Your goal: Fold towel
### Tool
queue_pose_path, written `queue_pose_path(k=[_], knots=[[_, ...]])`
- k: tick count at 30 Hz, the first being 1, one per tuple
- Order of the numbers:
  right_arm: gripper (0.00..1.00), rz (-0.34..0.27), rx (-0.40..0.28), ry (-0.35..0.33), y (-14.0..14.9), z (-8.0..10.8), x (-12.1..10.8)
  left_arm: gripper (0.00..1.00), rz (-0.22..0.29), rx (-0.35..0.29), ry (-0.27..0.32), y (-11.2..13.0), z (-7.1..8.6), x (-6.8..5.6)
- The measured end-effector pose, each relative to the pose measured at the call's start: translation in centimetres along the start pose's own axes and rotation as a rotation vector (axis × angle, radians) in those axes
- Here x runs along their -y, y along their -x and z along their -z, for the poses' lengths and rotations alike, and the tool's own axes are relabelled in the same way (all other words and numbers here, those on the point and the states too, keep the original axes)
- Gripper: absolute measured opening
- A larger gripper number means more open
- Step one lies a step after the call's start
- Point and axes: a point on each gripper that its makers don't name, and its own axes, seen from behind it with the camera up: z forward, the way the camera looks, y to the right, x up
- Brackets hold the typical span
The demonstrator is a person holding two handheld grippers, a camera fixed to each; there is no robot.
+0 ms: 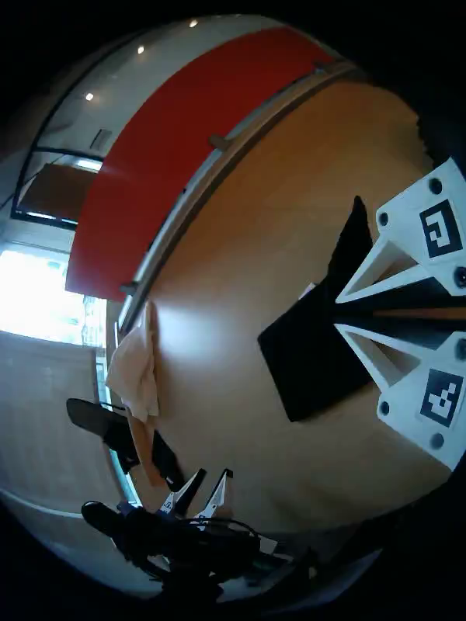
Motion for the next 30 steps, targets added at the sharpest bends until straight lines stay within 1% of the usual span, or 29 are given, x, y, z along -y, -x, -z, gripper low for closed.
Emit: queue_pose_path(k=[5,14,22,30], knots=[[0.03,0.020,-0.003,-0.024,-0.7,-0.7,1.1,0.97,0.007,-0.001,0.000,0.2,0.1,0.1],[0.03,0.033,-0.001,-0.042,-1.2,-1.4,1.7,0.97,0.011,-0.005,-0.005,0.3,0.2,0.2],[0.03,0.060,0.012,-0.072,-1.5,-2.2,2.4,0.97,0.021,-0.019,0.000,0.7,0.7,0.2],[0.03,0.101,0.036,-0.119,-1.7,-3.7,3.4,0.97,0.042,-0.023,-0.001,1.4,1.3,0.2]])
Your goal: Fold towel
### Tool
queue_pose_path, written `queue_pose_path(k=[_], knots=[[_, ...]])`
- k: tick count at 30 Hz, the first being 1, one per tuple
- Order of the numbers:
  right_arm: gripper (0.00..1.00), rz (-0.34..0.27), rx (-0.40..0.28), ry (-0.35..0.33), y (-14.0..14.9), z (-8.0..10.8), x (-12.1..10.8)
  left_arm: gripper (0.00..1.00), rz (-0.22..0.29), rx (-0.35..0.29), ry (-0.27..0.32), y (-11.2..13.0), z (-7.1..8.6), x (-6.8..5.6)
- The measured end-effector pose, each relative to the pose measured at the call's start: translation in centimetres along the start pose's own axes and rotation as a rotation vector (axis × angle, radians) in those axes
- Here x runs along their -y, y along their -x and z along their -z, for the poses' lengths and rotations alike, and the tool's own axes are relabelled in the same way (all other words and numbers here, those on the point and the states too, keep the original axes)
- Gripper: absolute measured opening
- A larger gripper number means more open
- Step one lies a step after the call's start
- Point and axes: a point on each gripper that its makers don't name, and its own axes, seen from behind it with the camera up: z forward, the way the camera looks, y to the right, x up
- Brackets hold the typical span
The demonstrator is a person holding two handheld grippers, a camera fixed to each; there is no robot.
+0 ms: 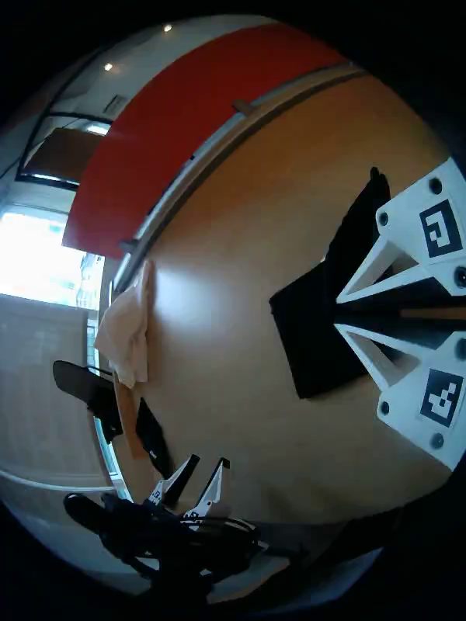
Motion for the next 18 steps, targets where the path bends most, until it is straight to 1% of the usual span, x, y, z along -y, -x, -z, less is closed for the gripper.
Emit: queue_pose_path(k=[5,11,18], knots=[[0.03,0.024,0.012,-0.036,-0.4,-1.3,0.9,0.97,0.013,-0.003,-0.006,0.4,0.6,0.2],[0.03,0.052,0.027,-0.085,-0.7,-2.9,2.5,0.97,0.036,-0.006,-0.017,1.1,1.4,0.7],[0.03,0.064,0.059,-0.140,0.0,-5.3,4.7,0.97,0.052,-0.007,-0.031,1.6,2.1,1.4]])
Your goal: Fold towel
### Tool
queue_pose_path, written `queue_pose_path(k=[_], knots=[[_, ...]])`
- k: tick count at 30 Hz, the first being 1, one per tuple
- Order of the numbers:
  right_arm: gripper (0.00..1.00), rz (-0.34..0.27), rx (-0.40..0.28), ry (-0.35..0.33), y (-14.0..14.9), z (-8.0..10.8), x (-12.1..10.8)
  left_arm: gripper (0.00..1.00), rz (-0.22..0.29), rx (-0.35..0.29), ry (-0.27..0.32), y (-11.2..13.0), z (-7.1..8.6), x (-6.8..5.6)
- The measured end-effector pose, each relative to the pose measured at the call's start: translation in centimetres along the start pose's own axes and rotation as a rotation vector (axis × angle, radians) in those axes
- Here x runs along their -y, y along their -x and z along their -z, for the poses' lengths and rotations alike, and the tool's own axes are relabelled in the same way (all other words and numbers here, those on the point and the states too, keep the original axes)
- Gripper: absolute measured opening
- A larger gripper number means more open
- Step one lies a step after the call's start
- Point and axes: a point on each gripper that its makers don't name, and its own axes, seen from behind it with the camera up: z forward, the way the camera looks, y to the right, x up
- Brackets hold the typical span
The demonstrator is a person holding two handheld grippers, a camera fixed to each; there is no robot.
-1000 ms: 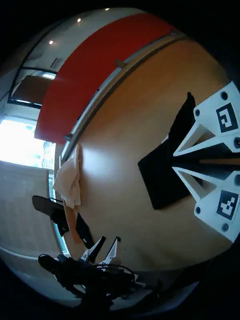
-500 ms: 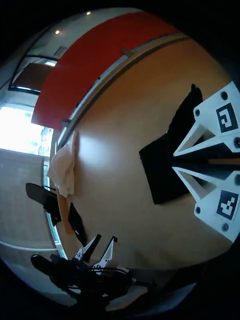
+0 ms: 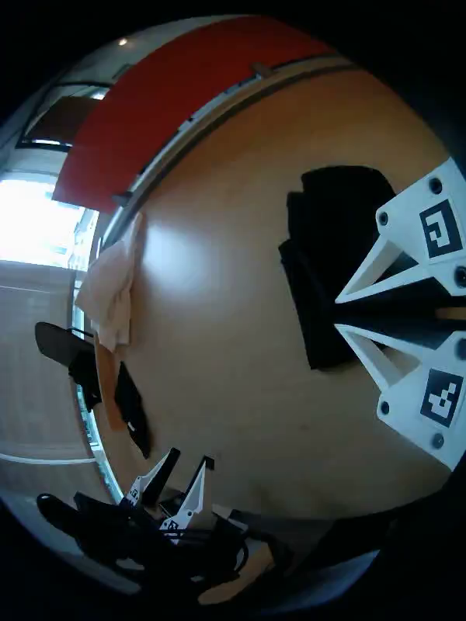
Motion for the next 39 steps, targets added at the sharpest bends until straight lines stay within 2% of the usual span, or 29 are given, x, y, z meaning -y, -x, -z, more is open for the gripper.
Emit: queue_pose_path(k=[5,9,12,15,16,19,20,22,39], knots=[[0.03,-0.015,0.024,-0.016,0.9,-1.6,0.7,0.97,0.009,0.002,-0.003,0.3,0.1,0.3],[0.06,-0.030,0.033,-0.020,1.4,-2.0,0.9,0.97,0.007,0.003,-0.003,0.3,0.1,0.4],[0.13,-0.039,0.037,-0.019,1.6,-2.2,0.9,0.97,0.004,0.004,-0.002,0.3,0.1,0.4],[0.27,-0.047,0.037,-0.018,1.7,-2.2,1.0,0.97,0.002,0.005,-0.002,0.2,0.0,0.5],[0.38,-0.050,0.037,-0.017,1.7,-2.2,1.0,0.97,0.002,0.006,-0.001,0.2,0.0,0.5],[0.78,-0.058,0.035,-0.011,1.9,-2.1,0.9,0.97,0.002,0.008,0.000,0.3,0.0,0.4],[0.84,-0.060,0.035,-0.007,2.0,-2.0,0.9,0.97,0.003,0.009,0.000,0.4,0.0,0.4],[0.86,-0.066,0.038,0.002,2.3,-2.0,0.7,0.97,0.002,0.009,0.001,0.3,0.0,0.3],[0.86,-0.151,0.061,0.073,6.1,0.0,-0.2,0.97,-0.009,0.009,0.002,0.1,0.0,0.1]])
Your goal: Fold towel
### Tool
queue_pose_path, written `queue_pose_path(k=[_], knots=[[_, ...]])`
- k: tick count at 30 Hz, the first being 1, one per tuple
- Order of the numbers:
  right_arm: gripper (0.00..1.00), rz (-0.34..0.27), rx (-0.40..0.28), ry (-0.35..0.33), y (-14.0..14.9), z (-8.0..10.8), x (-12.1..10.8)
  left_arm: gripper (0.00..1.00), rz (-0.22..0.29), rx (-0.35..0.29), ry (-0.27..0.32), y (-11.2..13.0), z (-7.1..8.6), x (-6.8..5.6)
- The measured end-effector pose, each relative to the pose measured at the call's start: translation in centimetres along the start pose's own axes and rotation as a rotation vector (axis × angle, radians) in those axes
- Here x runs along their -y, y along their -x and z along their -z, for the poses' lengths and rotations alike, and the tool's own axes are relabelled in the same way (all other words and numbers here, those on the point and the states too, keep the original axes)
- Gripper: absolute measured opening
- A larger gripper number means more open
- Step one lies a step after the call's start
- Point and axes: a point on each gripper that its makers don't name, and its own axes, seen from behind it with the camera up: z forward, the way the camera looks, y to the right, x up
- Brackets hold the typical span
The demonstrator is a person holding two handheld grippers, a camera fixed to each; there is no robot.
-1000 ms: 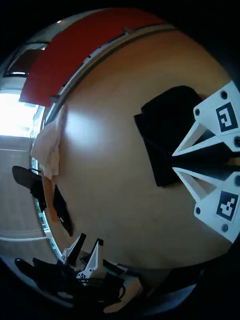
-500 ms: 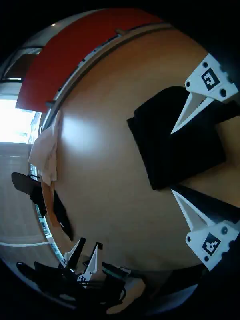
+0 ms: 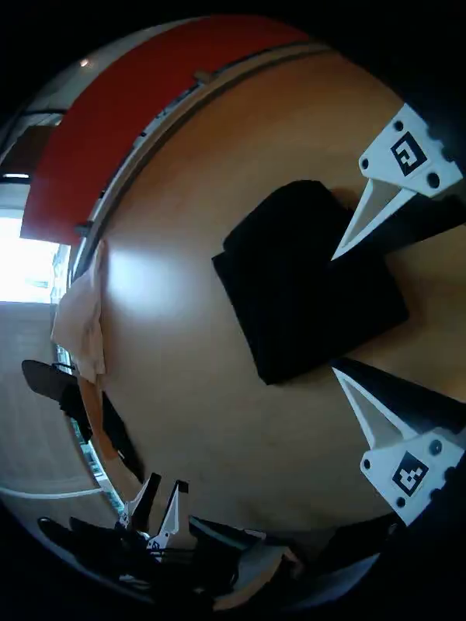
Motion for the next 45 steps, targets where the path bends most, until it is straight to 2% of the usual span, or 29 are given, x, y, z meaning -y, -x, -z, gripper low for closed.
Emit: queue_pose_path(k=[11,22,35,40,45], knots=[[0.86,-0.039,0.025,0.031,2.8,1.1,-0.7,0.97,-0.007,0.003,0.001,0.0,0.1,-0.3],[0.86,-0.059,0.049,0.046,5.0,0.9,-0.5,0.97,-0.015,0.002,0.001,0.0,0.2,-0.5],[0.59,-0.093,0.040,0.056,5.9,1.0,-0.4,0.97,-0.020,0.001,0.005,0.0,0.3,-1.0],[0.57,-0.105,0.037,0.056,5.9,0.9,-0.2,0.97,-0.020,0.000,0.004,0.0,0.3,-1.0],[0.44,-0.105,0.037,0.058,6.0,0.7,-0.1,0.97,-0.020,0.000,0.003,0.0,0.4,-1.0]])
